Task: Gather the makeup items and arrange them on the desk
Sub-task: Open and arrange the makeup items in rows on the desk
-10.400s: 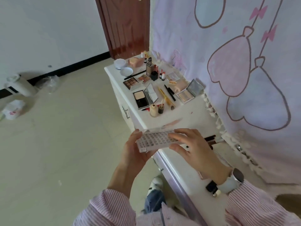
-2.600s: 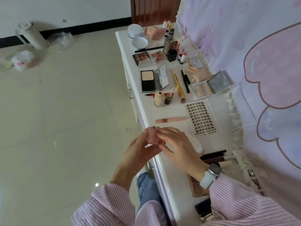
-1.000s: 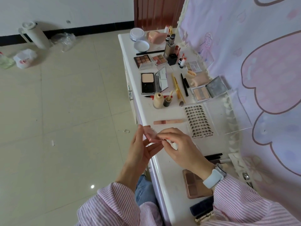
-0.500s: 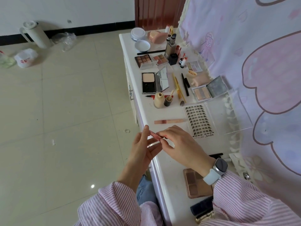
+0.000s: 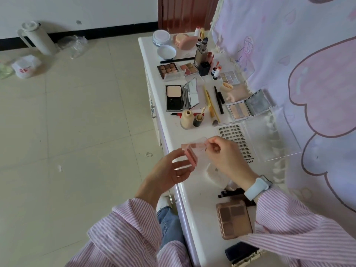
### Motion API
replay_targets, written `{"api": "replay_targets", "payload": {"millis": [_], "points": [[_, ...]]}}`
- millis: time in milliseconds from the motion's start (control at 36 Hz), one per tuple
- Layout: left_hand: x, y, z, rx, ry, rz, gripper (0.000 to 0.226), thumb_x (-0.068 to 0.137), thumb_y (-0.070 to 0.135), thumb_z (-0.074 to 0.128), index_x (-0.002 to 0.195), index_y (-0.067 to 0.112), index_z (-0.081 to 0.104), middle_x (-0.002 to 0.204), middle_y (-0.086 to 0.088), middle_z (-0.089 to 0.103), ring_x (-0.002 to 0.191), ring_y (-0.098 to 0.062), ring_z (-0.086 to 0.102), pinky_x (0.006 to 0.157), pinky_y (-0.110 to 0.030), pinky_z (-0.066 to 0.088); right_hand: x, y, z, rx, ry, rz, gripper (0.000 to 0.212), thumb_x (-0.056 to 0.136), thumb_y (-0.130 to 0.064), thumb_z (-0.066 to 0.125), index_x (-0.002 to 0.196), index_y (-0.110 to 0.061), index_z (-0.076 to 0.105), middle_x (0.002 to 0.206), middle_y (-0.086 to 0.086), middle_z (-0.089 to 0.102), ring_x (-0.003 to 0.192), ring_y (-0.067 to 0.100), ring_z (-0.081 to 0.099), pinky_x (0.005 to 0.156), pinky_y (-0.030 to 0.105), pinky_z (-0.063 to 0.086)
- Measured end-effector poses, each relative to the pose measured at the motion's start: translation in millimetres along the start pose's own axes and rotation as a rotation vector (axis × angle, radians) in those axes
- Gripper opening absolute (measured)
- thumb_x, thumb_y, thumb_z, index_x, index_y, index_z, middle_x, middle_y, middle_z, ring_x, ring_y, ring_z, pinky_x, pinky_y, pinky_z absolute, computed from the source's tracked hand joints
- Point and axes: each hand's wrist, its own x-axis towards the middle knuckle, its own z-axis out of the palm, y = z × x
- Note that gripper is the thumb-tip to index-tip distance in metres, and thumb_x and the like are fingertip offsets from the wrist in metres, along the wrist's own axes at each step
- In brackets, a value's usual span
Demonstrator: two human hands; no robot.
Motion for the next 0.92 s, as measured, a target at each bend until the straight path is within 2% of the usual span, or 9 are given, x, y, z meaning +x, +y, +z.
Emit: {"api": "replay_targets", "payload": {"millis": [56, 111, 222, 389, 583, 667, 750, 833, 917], "points": [[5, 8, -1, 0.026, -0.011, 0.039, 0.032, 0.090, 0.036, 0.054, 0.106, 0.009, 0.063, 0.093, -0.013, 0.068, 0.078, -0.025, 0.067, 0.071, -0.033, 0.055, 8, 0, -2, 0.001, 0.011, 0.019, 0.016, 0.090, -0.010, 0.055, 0.101, -0.004, 0.065, 0.089, 0.003, 0.066, 0.072, 0.009, 0.060, 0.071, 0.016, 0.050], [10, 16, 1, 0.061, -0.006, 0.098, 0.039, 0.091, 0.041, 0.053, 0.111, 0.008, 0.061, 0.100, -0.013, 0.067, 0.085, -0.028, 0.067, 0.080, -0.039, 0.055, 15, -1, -3, -0.019, 0.029, 0.021, 0.017, 0.090, -0.011, 0.054, 0.101, -0.003, 0.066, 0.092, 0.006, 0.068, 0.080, 0.014, 0.063, 0.077, 0.020, 0.051], [18, 21, 9, 0.186, 0.085, 0.231, 0.040, 0.091, 0.034, 0.056, 0.118, 0.004, 0.060, 0.106, -0.015, 0.066, 0.090, -0.030, 0.068, 0.081, -0.039, 0.057, 25, -4, -2, -0.030, 0.077, 0.032, 0.017, 0.090, -0.013, 0.055, 0.099, -0.004, 0.066, 0.092, 0.008, 0.069, 0.083, 0.017, 0.064, 0.077, 0.022, 0.051], [29, 21, 9, 0.142, 0.154, 0.310, 0.029, 0.093, 0.020, 0.055, 0.117, 0.005, 0.059, 0.096, -0.009, 0.068, 0.086, -0.023, 0.068, 0.077, -0.036, 0.058, 35, 5, 0, 0.018, 0.089, 0.070, 0.018, 0.089, -0.013, 0.056, 0.100, -0.005, 0.068, 0.083, -0.002, 0.064, 0.066, -0.004, 0.052, 0.063, -0.002, 0.039], [48, 25, 6, 0.207, 0.291, 0.390, 0.019, 0.095, 0.015, 0.053, 0.107, 0.007, 0.064, 0.086, -0.005, 0.069, 0.076, -0.015, 0.068, 0.072, -0.028, 0.058, 50, 23, 2, 0.132, 0.071, 0.233, 0.021, 0.092, -0.019, 0.052, 0.097, -0.005, 0.068, 0.082, 0.004, 0.068, 0.078, 0.017, 0.063, 0.078, 0.027, 0.052], [56, 25, 10, 0.455, 0.410, 0.501, 0.020, 0.096, 0.016, 0.048, 0.092, 0.018, 0.068, 0.077, 0.001, 0.068, 0.070, -0.012, 0.064, 0.066, -0.022, 0.055, 56, 25, 3, 0.159, 0.079, 0.263, 0.020, 0.092, -0.017, 0.051, 0.091, -0.005, 0.068, 0.082, 0.010, 0.070, 0.079, 0.023, 0.066, 0.080, 0.036, 0.054], [59, 20, 10, 0.836, 0.526, 0.611, 0.026, 0.094, 0.016, 0.045, 0.078, 0.021, 0.064, 0.066, 0.005, 0.057, 0.060, -0.012, 0.047, 0.049, -0.011, 0.035, 60, 27, 6, 0.157, 0.081, 0.258, 0.021, 0.092, -0.015, 0.052, 0.091, -0.002, 0.068, 0.082, 0.013, 0.070, 0.079, 0.025, 0.067, 0.081, 0.042, 0.054], [59, 11, 7, 1.033, 0.586, 0.660, 0.022, 0.094, 0.014, 0.045, 0.094, 0.009, 0.067, 0.077, 0.000, 0.060, 0.069, -0.016, 0.048, 0.057, -0.016, 0.031, 62, 31, 10, 0.151, 0.079, 0.262, 0.021, 0.090, -0.015, 0.052, 0.094, -0.002, 0.068, 0.084, 0.011, 0.070, 0.080, 0.025, 0.067, 0.082, 0.044, 0.053], [61, 1, 3, 1.178, 0.614, 0.668, 0.024, 0.093, 0.015, 0.048, 0.111, 0.010, 0.063, 0.105, -0.009, 0.062, 0.097, -0.025, 0.049, 0.077, -0.020, 0.029, 63, 33, 14, 0.147, 0.073, 0.268, 0.021, 0.090, -0.016, 0.053, 0.097, -0.004, 0.068, 0.087, 0.009, 0.070, 0.082, 0.022, 0.066, 0.083, 0.042, 0.054]]}}
